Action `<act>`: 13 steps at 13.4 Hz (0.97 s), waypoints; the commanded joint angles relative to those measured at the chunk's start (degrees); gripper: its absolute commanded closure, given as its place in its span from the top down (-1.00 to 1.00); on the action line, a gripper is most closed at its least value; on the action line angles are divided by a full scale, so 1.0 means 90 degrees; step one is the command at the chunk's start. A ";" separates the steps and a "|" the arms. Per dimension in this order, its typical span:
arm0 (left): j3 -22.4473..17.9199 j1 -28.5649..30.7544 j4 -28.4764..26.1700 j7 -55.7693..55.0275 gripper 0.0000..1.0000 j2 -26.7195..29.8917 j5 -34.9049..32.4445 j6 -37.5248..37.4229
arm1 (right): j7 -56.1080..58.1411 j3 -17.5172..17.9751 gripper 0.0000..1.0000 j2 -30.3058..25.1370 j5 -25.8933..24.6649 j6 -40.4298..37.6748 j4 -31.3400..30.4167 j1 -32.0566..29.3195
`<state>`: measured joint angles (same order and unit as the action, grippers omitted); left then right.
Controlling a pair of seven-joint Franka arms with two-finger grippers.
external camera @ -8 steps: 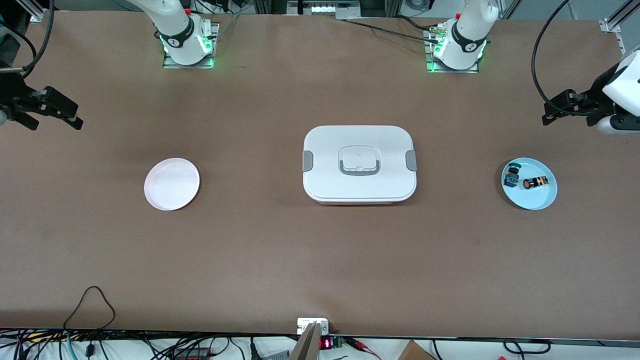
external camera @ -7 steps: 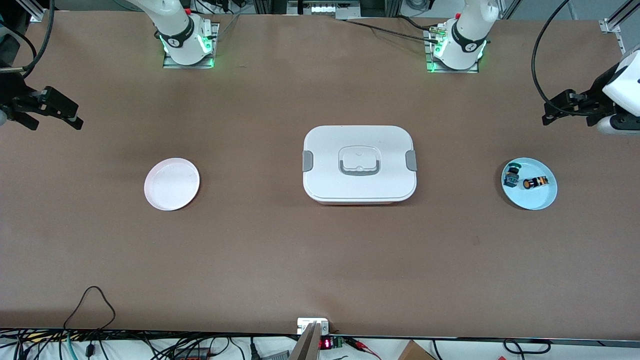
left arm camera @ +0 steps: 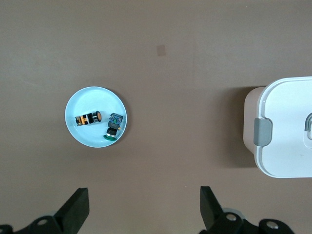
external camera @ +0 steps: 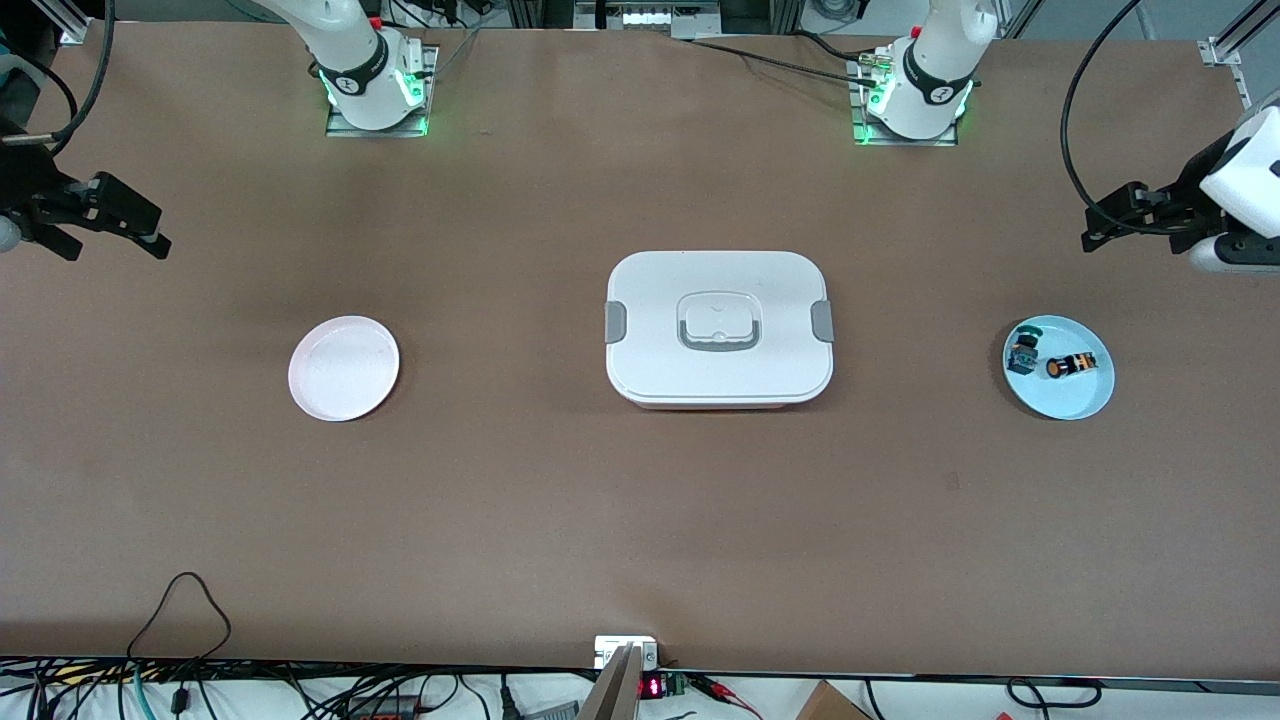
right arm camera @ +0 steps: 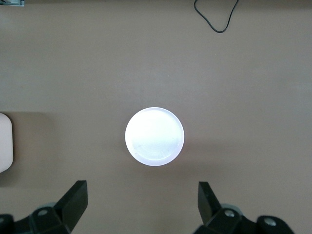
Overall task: Transfer orange switch to right arm and place
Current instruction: 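Move the left gripper down toward the orange switch on the blue plate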
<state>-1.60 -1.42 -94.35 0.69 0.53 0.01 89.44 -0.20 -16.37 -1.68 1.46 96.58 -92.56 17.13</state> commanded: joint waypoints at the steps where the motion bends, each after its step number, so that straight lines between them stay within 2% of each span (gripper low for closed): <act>1: 0.0032 -0.0057 0.0151 0.0051 1.00 -0.0439 -0.0040 -0.0133 | -0.0007 0.0031 1.00 -0.0038 0.0023 0.0030 0.0011 -0.0009; 4: 0.0217 -0.0164 0.0161 0.0031 1.00 -0.0576 -0.0108 -0.0348 | -0.0007 0.0041 1.00 -0.0038 0.0023 0.0050 0.0011 0.0040; 13: 0.0217 -0.0125 -0.0073 0.0080 1.00 -0.0850 -0.0040 -0.0241 | -0.0007 0.0041 1.00 -0.0028 0.0033 0.0060 0.0011 0.0040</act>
<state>0.32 -2.88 -94.80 0.73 -7.39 0.01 87.24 -0.19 -16.18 -1.68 1.48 96.85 -92.55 17.42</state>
